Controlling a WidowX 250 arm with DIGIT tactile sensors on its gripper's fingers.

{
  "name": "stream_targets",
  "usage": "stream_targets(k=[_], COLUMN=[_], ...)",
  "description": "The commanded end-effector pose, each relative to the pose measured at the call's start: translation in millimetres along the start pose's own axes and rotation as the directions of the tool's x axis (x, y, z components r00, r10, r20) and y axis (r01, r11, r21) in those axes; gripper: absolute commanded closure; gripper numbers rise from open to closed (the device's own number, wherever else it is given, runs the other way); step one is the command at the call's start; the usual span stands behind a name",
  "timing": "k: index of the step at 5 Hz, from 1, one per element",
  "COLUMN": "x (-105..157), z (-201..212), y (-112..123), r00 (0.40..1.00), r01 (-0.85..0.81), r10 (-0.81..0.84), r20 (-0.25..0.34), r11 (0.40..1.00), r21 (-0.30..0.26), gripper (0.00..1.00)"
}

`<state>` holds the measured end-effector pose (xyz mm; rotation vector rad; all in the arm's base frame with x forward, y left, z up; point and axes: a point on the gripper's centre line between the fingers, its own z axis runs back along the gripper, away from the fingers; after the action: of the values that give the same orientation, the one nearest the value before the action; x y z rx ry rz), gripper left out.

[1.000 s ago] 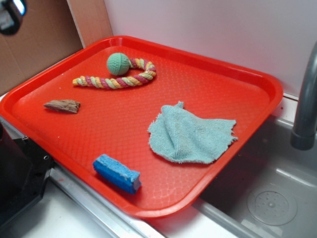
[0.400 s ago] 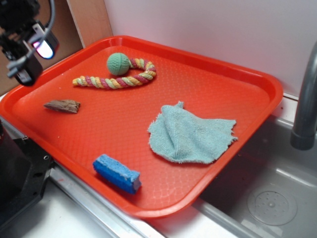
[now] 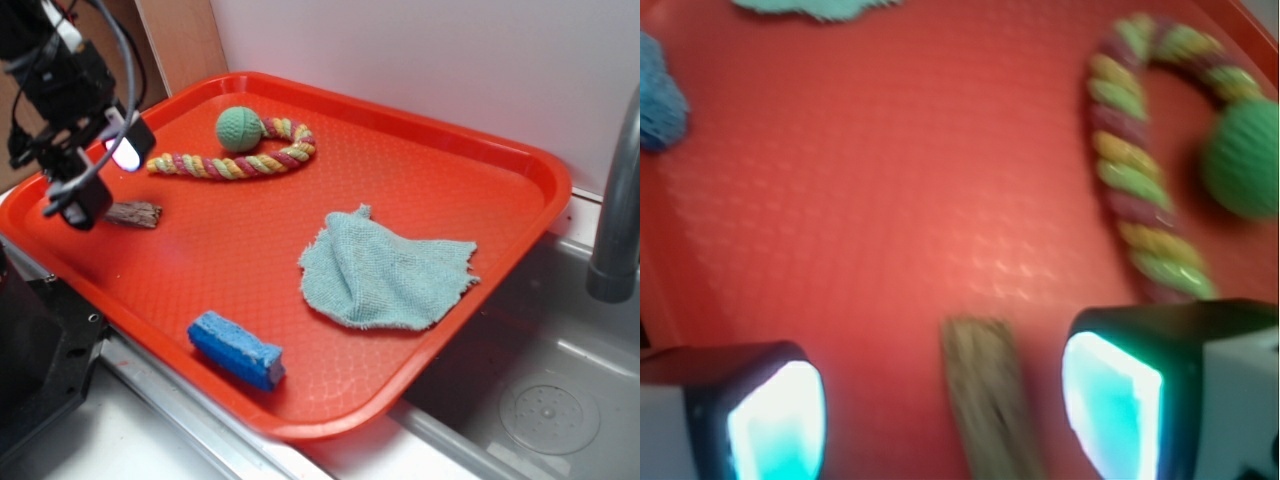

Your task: Grab the wood chip.

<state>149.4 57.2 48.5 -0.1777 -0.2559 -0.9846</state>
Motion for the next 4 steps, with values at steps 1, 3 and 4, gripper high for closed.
stream_targets(k=[1,3,4], x=[-11,-16,-15], z=[-29,-42,-43], y=[10,10,6], r00=[0.995,0.99,0.989], r01=[-0.012,-0.019,-0.006], r10=[0.014,0.022,0.011], r20=[-0.094,-0.136,-0.144], r11=[1.0,0.999,0.999], r21=[0.022,0.027,0.031], gripper=[0.0,0.41,1.0])
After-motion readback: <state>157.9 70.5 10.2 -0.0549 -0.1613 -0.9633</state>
